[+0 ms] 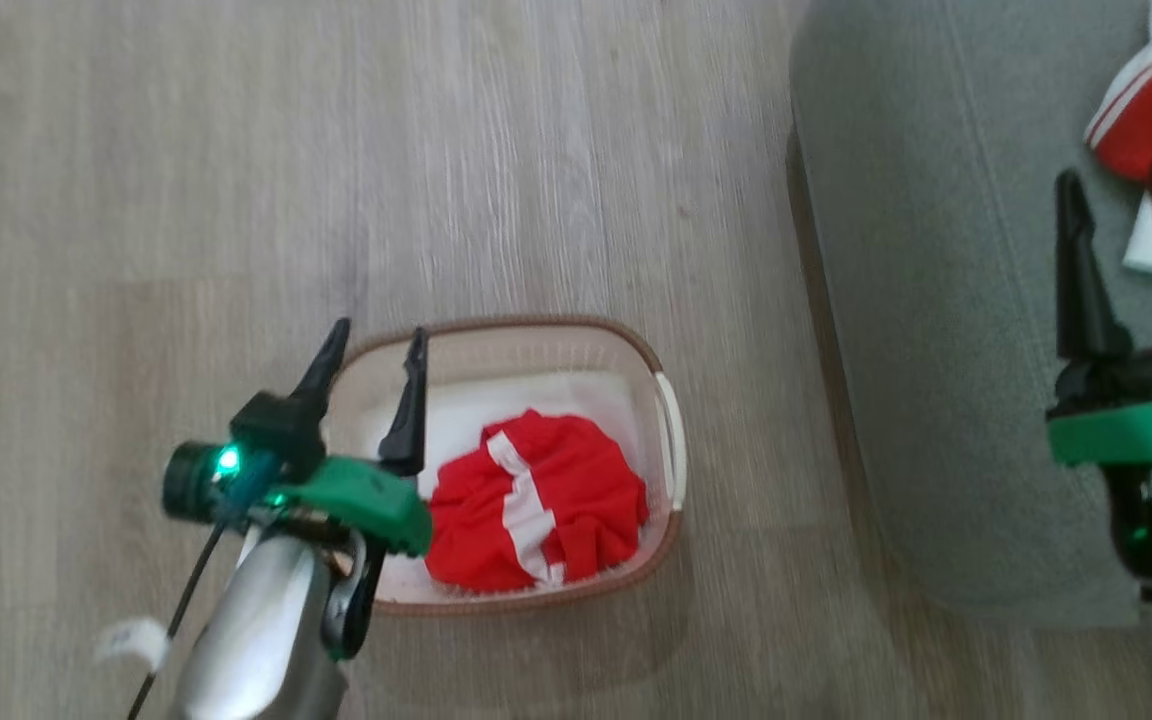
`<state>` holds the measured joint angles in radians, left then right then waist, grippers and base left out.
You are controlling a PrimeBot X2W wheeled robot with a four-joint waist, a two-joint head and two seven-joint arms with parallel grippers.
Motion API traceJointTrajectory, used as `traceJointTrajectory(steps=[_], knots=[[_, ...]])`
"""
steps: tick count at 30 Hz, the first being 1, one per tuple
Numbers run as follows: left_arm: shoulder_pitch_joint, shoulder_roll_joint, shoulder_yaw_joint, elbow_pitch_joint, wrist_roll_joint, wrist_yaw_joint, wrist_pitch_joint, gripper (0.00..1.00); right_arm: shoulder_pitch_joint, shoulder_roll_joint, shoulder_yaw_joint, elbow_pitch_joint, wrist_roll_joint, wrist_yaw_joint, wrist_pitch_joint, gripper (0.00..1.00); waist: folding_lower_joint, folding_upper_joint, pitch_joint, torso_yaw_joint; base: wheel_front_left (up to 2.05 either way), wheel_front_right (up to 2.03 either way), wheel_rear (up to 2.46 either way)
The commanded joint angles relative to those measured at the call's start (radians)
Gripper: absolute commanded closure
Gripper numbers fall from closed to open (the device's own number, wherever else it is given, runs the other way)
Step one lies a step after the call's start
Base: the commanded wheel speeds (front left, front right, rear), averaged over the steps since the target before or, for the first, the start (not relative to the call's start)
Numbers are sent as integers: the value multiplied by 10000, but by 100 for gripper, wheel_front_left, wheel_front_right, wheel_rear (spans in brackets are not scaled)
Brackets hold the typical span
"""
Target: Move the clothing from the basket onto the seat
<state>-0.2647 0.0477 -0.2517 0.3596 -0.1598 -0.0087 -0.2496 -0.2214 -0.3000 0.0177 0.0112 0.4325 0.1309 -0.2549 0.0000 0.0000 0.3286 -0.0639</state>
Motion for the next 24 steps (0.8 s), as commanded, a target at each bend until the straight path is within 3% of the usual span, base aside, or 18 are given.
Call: traceJointTrajectory(steps=[1,7,24], knots=[[-549,30,105,142,-172,29,-122,0,-332,-309,129,-422,72,-2,-68,0,0,0,526,-196,0,0,0],[-1949,28,-921,2193,-983,87,-120,0,-1065,-630,394,-648,240,-2,-68,0,0,0,1419,-513,0,0,0],[-4608,26,-3225,6583,-4004,-588,836,0,-2591,-1046,505,-1962,467,-2,-68,0,0,0,3486,-1042,0,0,0]])
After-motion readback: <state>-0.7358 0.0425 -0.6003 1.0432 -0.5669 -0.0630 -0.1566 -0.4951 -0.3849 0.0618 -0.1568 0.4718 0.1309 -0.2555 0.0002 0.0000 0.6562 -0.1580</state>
